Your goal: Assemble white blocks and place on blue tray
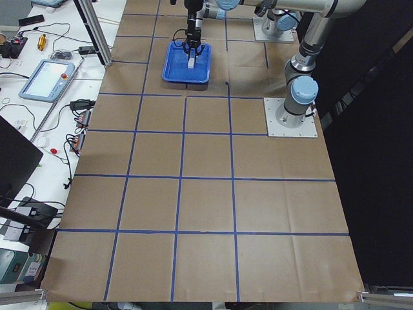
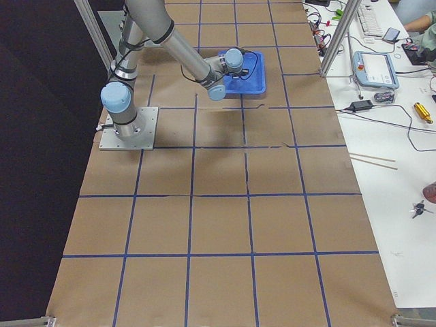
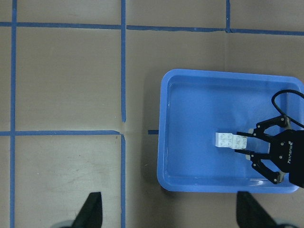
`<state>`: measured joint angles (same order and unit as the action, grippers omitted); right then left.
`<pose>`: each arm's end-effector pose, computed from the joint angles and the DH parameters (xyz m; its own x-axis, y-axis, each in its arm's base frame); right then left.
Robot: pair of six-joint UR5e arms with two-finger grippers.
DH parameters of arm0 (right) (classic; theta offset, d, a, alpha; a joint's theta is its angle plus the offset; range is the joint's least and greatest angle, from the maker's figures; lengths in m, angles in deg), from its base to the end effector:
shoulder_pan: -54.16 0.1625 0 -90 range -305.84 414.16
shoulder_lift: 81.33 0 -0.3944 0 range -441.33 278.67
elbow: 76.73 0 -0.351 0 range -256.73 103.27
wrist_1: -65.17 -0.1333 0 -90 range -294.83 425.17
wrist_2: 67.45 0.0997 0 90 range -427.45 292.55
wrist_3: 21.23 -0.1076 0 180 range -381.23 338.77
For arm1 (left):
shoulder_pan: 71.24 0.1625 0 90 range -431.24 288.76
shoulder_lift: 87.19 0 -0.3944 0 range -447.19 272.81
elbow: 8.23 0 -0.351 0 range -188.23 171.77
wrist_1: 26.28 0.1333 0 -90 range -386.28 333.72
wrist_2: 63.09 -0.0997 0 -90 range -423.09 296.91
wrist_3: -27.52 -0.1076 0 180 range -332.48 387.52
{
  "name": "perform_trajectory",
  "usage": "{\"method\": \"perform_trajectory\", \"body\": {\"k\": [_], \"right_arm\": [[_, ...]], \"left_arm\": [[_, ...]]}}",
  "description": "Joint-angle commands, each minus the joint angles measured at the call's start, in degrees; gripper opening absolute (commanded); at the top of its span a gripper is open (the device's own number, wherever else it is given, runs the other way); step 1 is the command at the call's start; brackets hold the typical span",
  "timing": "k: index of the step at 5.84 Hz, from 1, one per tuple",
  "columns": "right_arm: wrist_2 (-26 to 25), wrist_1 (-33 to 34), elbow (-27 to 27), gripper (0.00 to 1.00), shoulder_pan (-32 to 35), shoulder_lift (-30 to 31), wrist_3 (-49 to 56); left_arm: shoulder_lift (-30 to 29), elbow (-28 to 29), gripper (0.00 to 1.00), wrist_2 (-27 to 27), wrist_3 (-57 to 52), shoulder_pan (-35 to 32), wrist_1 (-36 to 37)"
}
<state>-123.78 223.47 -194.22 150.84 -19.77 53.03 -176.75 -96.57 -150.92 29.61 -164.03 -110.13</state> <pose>0.2499 -0.4752 0.1524 -0.1111 -0.9920 0.0593 -0.8131 0.0565 -0.5793 -0.1597 -0.4546 0.4776 -0.9989 0.0180 0.0427 0.0117 0.9898 -0.1420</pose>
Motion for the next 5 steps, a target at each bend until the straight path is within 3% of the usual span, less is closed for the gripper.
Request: {"method": "perform_trajectory", "body": {"k": [1, 2, 5], "right_arm": [[0.0, 0.0, 0.0, 0.26, 0.0, 0.0, -0.1], [0.1, -0.2, 0.0, 0.52, 0.0, 0.0, -0.2], [0.1, -0.1, 0.1, 0.56, 0.1, -0.3, -0.2]], "left_arm": [[0.0, 0.1, 1.00, -0.2, -2.3, 0.8, -1.0], [0.0, 0.1, 1.00, -0.3, -2.3, 0.7, -0.9], [0.0, 0.1, 1.00, -0.1, -2.3, 0.6, -0.9]]}}
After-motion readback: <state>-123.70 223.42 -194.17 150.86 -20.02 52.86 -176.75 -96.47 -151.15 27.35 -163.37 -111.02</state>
